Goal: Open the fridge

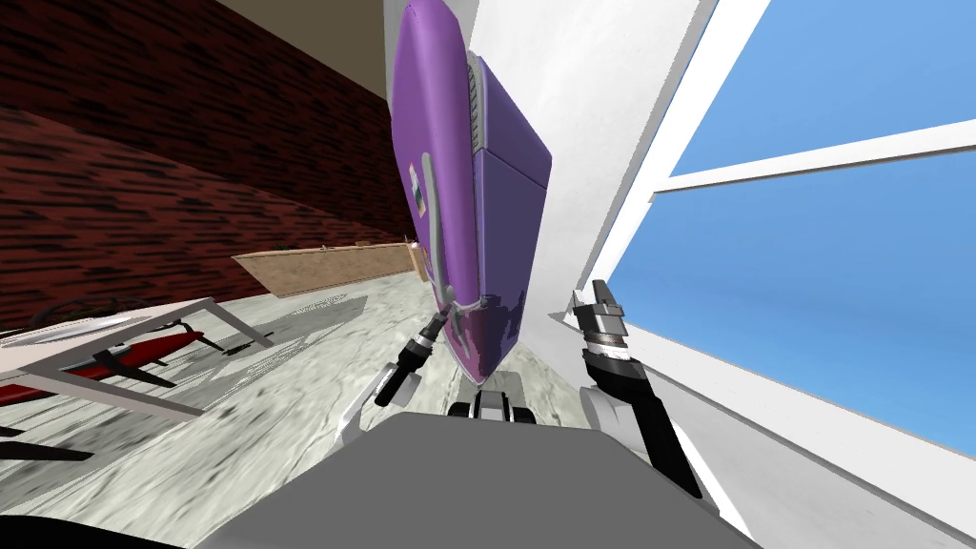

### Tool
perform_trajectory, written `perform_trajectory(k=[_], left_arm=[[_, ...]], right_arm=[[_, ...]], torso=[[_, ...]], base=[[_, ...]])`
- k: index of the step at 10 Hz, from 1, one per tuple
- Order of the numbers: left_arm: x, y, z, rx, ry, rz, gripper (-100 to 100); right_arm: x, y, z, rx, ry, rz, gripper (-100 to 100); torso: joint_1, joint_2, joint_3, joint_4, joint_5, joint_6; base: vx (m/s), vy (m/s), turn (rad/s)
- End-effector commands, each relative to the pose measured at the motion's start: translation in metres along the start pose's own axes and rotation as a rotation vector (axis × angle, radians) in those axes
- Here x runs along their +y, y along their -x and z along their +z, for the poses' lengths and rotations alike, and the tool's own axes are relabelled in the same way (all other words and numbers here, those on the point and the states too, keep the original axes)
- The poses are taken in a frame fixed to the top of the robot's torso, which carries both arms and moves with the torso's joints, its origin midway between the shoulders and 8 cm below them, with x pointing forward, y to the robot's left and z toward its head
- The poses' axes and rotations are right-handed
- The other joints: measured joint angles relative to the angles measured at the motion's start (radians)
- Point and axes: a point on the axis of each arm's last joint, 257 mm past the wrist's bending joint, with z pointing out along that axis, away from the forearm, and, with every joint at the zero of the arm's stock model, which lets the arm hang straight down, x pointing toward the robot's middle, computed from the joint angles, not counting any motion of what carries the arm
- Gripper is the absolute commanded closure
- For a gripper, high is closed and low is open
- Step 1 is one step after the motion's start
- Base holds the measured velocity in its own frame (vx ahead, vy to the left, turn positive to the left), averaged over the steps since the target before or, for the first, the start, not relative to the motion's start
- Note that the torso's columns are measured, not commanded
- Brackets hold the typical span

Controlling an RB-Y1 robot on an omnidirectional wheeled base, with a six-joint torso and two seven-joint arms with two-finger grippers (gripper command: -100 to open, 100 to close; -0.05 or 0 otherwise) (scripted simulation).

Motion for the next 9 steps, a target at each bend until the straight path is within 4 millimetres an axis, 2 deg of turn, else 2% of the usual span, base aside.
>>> perform_trajectory(k=[1,2,4,5,6,8,9], left_arm=[[0.002,-0.006,0.007,0.04,-0.047,-0.035,100],[0.004,-0.007,0.012,0.042,-0.061,-0.033,100],[0.026,-0.013,0.008,0.054,-0.017,-0.036,100],[0.017,-0.013,0.018,0.083,-0.079,-0.063,100],[0.018,-0.012,0.024,0.084,-0.092,-0.059,100],[0.041,-0.017,0.017,0.094,-0.043,-0.062,100],[0.031,-0.014,0.027,0.122,-0.103,-0.084,100]], right_arm=[[0.0,0.0,0.0,0.0,0.0,0.0,0],[0.0,0.0,0.0,0.0,0.0,0.0,0],[0.0,0.0,0.0,0.0,0.0,0.0,0],[0.0,0.0,0.0,0.0,0.0,0.0,0],[0.0,0.0,0.0,0.0,0.0,0.0,0],[0.0,0.0,0.0,0.0,0.0,0.0,0],[0.0,0.0,0.0,0.0,0.0,0.0,0]], torso=[[-0.002,-0.006,-0.004,-0.002,0.0,0.001],[0.004,-0.005,-0.004,-0.002,0.001,0.002],[0.001,-0.003,-0.002,-0.002,0.001,0.0],[-0.002,-0.005,-0.003,-0.002,0.0,0.001],[0.004,-0.001,-0.002,-0.002,0.001,0.001],[0.002,-0.001,-0.001,-0.001,0.001,0.001],[-0.001,-0.005,-0.003,-0.002,0.0,0.001]], base=[[-0.076,0.095,-0.044],[-0.114,0.116,-0.056],[-0.047,0.03,0.006],[-0.079,0.08,-0.036],[-0.13,0.107,-0.053],[-0.059,0.035,0.0],[-0.092,0.068,-0.047]])
